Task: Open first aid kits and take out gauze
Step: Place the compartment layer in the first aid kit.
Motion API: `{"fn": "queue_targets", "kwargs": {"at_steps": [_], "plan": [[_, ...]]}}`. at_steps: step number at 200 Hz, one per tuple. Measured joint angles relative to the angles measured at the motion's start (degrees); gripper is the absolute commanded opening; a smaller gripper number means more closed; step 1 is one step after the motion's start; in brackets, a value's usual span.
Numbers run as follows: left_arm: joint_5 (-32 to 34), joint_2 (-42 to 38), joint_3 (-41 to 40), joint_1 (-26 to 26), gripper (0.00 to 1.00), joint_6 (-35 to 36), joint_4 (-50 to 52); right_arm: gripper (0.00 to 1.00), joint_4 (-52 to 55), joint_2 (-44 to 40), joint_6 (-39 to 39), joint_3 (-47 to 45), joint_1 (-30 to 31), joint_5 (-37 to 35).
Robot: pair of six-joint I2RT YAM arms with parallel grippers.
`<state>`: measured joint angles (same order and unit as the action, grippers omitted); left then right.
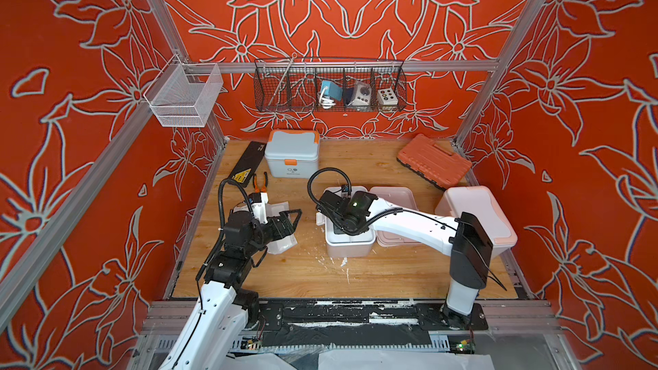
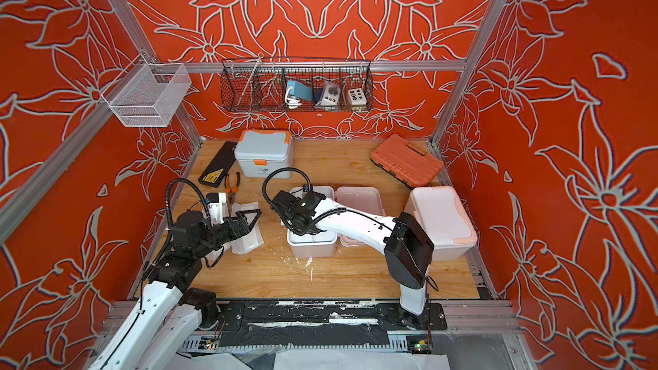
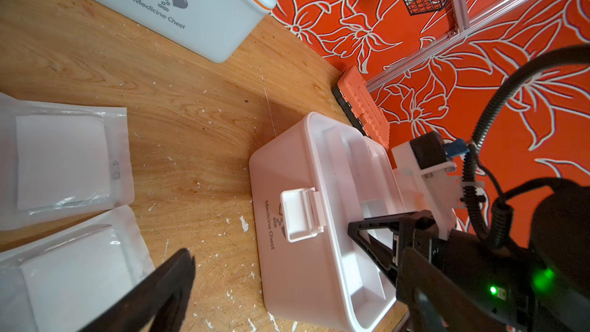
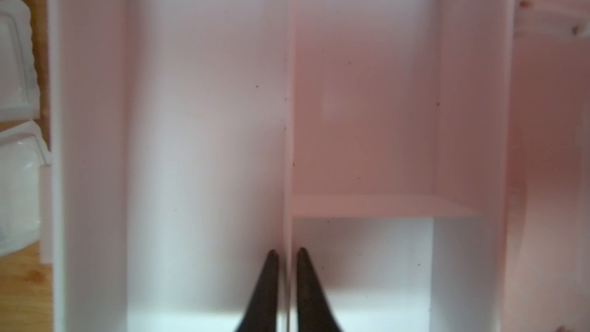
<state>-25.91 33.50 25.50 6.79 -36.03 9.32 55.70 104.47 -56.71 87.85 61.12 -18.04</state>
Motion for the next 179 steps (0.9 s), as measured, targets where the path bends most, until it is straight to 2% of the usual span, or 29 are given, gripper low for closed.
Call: {"fn": "queue_targets", "kwargs": {"at_steps": [30,38,49,56,71,78,95,117,135,179], "plan": [[-1.0,0.1,0.0,0.0,0.97,-0.6,-0.4,0.49,0.4,-0.4,2.0,0.0,-0.1,0.3],[-1.3,0.3,0.0,0.0,0.97,-0.9,-0.6,0.55,0.6,-0.5,2.5,0.0,-0.1,0.4],[-1.6,0.5,0.0,0.0,0.97,-1.1,-0.9,0.57,0.8,-0.9,3.0,0.0,-0.1,0.7],[-1.7,0.6,0.0,0.0,0.97,-1.3,-0.9,0.63,0.9,-1.3,3.3,0.0,-0.1,0.8],[-2.0,0.8,0.0,0.1,0.97,-1.4,-0.9,0.65,1.0,-2.3,4.1,0.0,-0.1,1.1],[-2.1,0.9,0.0,0.2,0.97,-1.5,-0.9,0.7,1.1,-2.9,4.4,0.1,-0.1,1.2],[-2.3,0.9,0.0,0.5,0.97,-1.6,-0.9,0.73,1.3,-4.2,5.2,0.6,-0.1,1.5],[-2.4,1.3,0.1,1.1,0.98,-1.8,-0.8,0.89,1.3,-5.6,7.0,1.3,-0.1,1.8],[-2.3,2.0,0.8,2.4,0.97,-1.9,-0.7,0.98,1.1,-7.3,8.4,1.4,-0.1,2.1],[-0.9,4.7,5.6,8.7,0.98,-2.1,-0.4,0.98,0.4,-15.1,13.6,1.2,-1.1,2.5]]}}
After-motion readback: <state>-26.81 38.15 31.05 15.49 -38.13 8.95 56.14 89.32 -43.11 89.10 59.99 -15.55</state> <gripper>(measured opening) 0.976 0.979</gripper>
